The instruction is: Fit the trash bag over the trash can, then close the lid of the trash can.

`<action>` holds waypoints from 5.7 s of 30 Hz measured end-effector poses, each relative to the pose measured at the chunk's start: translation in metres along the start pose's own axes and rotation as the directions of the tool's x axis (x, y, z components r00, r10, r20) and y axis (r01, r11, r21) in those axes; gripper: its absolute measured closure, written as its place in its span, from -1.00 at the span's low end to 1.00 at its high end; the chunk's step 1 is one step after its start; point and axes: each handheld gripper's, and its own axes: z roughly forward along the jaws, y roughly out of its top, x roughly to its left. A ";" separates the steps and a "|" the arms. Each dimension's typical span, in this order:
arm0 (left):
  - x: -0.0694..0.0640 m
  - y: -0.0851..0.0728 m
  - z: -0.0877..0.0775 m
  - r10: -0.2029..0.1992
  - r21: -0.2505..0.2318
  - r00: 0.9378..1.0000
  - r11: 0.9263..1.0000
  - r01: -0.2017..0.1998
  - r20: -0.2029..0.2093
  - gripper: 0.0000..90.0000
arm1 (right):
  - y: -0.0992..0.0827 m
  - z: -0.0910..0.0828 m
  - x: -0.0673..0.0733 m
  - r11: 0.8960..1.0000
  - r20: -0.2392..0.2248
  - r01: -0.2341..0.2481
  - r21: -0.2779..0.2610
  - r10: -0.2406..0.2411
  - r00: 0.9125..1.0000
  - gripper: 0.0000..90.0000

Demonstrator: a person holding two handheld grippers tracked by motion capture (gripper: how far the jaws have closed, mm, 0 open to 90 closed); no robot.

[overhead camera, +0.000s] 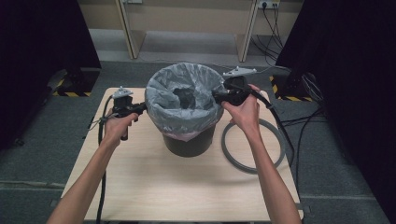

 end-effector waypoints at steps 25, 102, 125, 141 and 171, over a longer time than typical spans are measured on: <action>-0.028 -0.070 -0.077 0.044 -0.055 0.998 0.998 -0.042 0.040 -0.60 | 0.001 -0.017 -0.008 0.998 -0.012 -0.028 -0.057 0.027 1.000 -0.25; -0.030 -0.184 -0.056 0.159 0.274 0.987 0.950 -0.150 -0.012 -0.74 | -0.272 -0.035 -0.127 0.917 0.320 -0.368 0.154 0.306 0.897 -0.43; -0.031 -0.184 -0.056 0.158 0.273 0.987 0.950 -0.149 -0.011 -0.74 | -0.287 -0.013 -0.159 0.865 0.282 -0.478 0.149 0.426 0.860 0.66; -0.033 -0.185 -0.059 0.161 0.259 0.987 0.953 -0.159 0.012 -0.67 | -0.282 -0.043 -0.167 0.890 0.189 -0.448 0.087 0.427 0.884 0.76; -0.030 -0.185 -0.059 0.162 0.267 0.987 0.950 -0.160 0.014 -0.68 | -0.143 -0.130 -0.178 0.899 0.035 -0.385 -0.208 0.400 0.916 0.76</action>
